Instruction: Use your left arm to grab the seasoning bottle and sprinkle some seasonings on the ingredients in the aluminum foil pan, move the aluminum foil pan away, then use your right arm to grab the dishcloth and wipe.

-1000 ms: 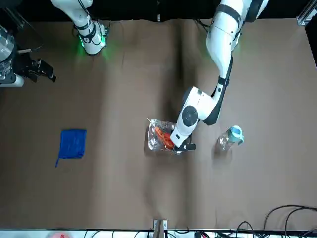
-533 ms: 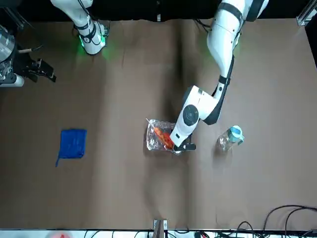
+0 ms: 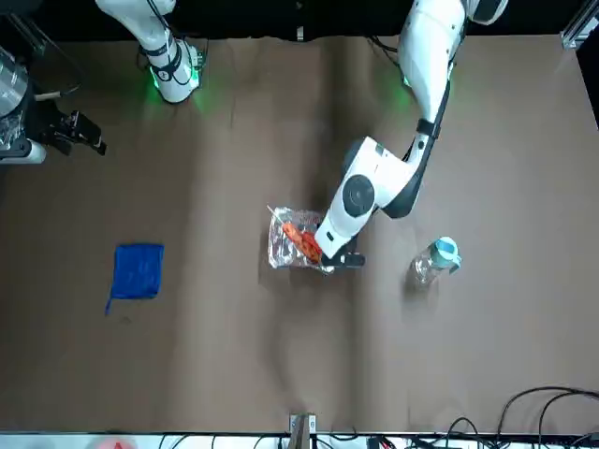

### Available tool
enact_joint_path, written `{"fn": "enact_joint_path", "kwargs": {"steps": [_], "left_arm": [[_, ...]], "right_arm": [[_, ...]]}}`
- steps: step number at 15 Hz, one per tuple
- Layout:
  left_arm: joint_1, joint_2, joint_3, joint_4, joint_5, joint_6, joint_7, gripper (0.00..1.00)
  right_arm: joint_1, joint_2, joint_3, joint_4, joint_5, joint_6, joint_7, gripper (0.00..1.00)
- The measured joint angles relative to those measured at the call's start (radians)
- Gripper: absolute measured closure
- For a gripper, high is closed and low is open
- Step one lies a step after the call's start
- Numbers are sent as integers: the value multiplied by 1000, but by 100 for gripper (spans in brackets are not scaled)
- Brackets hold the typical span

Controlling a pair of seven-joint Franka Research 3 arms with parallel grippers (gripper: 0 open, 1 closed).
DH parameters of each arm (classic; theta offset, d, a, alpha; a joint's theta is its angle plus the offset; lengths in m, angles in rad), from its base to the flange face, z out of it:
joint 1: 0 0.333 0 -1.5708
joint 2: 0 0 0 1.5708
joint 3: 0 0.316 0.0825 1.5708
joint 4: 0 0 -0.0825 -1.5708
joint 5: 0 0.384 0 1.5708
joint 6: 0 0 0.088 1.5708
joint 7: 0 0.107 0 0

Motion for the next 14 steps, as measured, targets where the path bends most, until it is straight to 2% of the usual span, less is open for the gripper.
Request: {"fn": "enact_joint_path", "kwargs": {"steps": [3,4,8,11,14], "left_arm": [[0,-80,-38,-94,0,-21,0,98],[0,-147,-67,-182,0,-24,0,98],[0,-266,-140,-346,-11,-27,-9,98],[0,-313,-186,-438,-46,-27,-24,98],[0,-319,-208,-492,-67,-25,-75,98]], "right_arm": [[1,0,0,0,0,-1,-1,0],[1,0,1,0,0,-3,-1,0],[3,0,4,-1,0,-5,-1,0],[3,0,6,0,-1,1,-1,0],[1,14,4,-2,-1,11,-1,0]]}}
